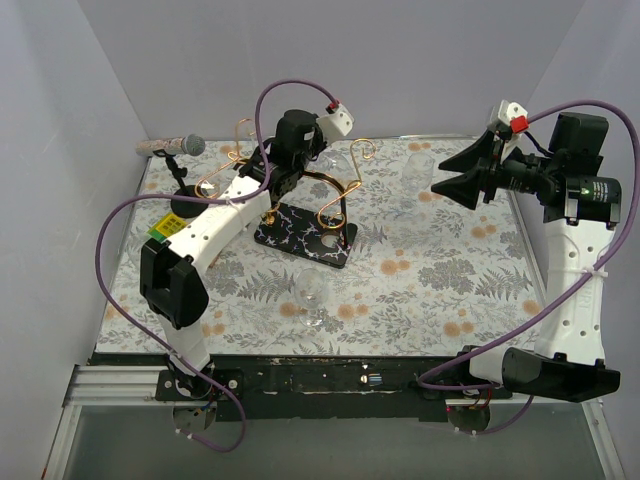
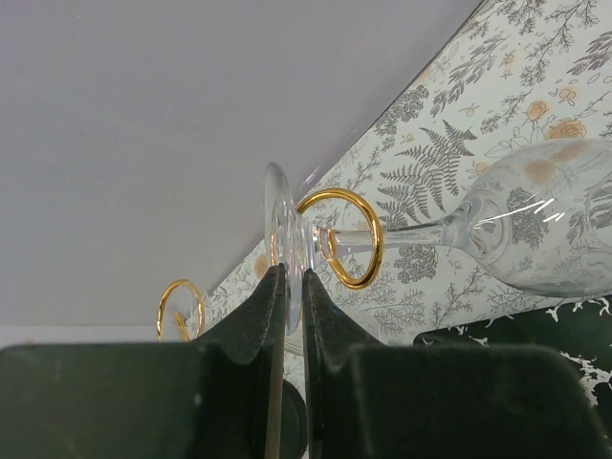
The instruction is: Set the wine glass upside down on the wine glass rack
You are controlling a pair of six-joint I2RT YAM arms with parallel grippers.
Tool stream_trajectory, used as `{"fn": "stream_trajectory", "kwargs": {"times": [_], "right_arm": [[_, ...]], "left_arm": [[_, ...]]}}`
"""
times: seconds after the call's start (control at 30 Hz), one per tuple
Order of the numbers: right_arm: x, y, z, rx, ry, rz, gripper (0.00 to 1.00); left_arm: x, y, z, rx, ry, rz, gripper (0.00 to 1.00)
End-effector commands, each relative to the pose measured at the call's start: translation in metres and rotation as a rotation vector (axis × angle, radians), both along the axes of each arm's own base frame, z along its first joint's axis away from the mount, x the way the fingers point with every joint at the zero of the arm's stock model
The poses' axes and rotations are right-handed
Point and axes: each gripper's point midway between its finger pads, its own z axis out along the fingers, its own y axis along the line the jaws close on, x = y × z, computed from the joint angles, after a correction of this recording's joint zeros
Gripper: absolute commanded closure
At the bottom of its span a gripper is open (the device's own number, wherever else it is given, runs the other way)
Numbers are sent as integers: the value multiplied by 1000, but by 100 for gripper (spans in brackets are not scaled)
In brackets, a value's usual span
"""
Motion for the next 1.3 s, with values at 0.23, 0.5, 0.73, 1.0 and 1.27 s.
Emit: {"fn": "stream_trajectory", "kwargs": {"times": [0.23, 0.5, 0.73, 1.0, 1.27], "right_arm": [[-7, 1, 6, 8, -40, 14, 39], [-7, 1, 6, 10, -42, 13, 39], [-7, 1, 5, 10, -41, 11, 39], [-6, 0, 4, 9, -38, 4, 39], [-7, 0, 3, 9, -38, -2, 39]], "left_arm": [[-24, -2, 19, -28, 4, -57, 89], [-28, -2, 9, -37, 40, -55, 82], [-32, -5, 7, -52, 59, -62, 79], [-42, -2, 15, -109, 68, -57, 68], [-53, 1, 32, -178, 56, -62, 59]]}}
